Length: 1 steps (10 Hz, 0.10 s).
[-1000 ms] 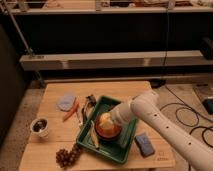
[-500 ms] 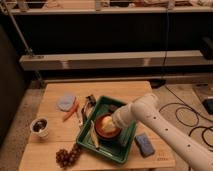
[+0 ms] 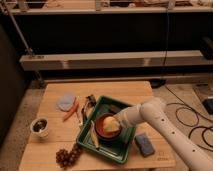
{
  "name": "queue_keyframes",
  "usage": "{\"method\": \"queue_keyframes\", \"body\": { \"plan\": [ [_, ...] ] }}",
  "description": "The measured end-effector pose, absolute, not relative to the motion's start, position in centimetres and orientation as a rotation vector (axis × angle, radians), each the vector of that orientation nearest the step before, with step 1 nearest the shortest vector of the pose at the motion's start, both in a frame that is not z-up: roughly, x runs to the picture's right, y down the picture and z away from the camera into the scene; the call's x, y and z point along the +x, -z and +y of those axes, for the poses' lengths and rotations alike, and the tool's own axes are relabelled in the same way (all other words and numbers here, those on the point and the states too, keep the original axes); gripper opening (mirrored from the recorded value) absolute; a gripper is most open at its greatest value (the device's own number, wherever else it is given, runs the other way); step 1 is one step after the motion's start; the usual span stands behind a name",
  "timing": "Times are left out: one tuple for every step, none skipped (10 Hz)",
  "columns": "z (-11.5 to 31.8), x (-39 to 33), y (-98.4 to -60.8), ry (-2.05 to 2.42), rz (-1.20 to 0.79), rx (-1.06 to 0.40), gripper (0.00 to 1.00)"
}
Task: Place apple in red bowl
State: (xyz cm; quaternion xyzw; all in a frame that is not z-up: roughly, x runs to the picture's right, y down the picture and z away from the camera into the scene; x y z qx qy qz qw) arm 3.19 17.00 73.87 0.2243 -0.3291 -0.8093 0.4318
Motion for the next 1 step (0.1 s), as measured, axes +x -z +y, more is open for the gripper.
{"method": "queue_keyframes", "body": {
  "plan": [
    [17.02, 3.02, -73.89, 2.019, -0.823, 0.561, 0.80]
  ]
}}
